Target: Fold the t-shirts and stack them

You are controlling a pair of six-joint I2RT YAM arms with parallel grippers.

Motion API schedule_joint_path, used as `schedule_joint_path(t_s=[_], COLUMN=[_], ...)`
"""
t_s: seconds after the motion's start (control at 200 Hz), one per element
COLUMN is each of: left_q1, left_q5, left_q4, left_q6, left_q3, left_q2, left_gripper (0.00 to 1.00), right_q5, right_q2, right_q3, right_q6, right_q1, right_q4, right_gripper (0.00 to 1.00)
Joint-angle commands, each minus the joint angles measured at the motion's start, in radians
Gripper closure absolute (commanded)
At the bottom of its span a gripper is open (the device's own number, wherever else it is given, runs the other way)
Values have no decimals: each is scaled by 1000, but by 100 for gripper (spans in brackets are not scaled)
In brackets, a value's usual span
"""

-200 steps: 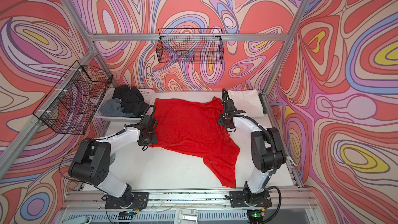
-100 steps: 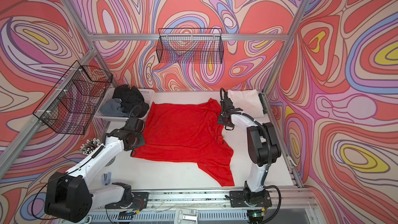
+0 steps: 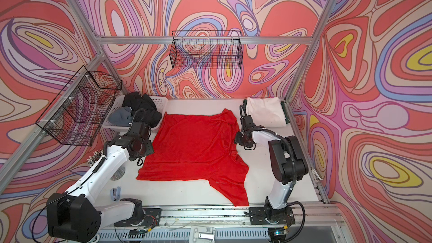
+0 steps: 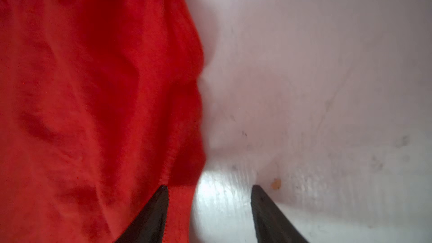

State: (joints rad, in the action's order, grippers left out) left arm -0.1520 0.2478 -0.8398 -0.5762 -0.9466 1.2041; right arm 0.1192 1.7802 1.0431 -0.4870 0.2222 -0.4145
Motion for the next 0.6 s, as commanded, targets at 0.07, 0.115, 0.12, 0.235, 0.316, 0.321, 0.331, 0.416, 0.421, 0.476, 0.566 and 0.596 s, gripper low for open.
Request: schedule_joint_path(t_s=[0.07,0.115,0.12,0.235,0.316,0.321,0.331,0.416,0.421,0.476,0.566,0.596], left_q1=[-50,-63,-63,-66,-66,-66,-66,-67,-66,-66,-67,-67], left_q5=[-77,-68,-67,-75,-74,-74,-74,-77,-77,-77,-82,-84], left_q4=[22,20,19,24,24,23,23,23,23,20,14,14], left_q6=[19,20,21,28,28,28,28,26,26,27,25,24], left_q3=[-25,-32,-31,-25,-17,-16,-15,-5,-4,0,2,1], left_q2=[-27,-19,-18,-3,-2,-3,-4,-14,-15,-24,-40,-45], left_gripper=[29,28,28,28,28,28,28,29,29,30,29,29], right_q5=[13,21,21,20,-3,-4,-4,3,6,27,37,41], right_q2=[5,17,18,51,64,66,66,61,61,45,16,9], right_q3=[-46,-42,-39,-8,16,18,20,40,41,38,23,18], right_q6=[-28,-21,-20,-3,10,10,11,11,11,-3,-47,-61], right_q1=[1,1,1,0,0,0,0,0,1,0,0,0], right_q4=[59,67,67,49,32,31,28,15,14,21,43,55], right_gripper=[59,65,66,81,85,85,85,85,85,84,79,78])
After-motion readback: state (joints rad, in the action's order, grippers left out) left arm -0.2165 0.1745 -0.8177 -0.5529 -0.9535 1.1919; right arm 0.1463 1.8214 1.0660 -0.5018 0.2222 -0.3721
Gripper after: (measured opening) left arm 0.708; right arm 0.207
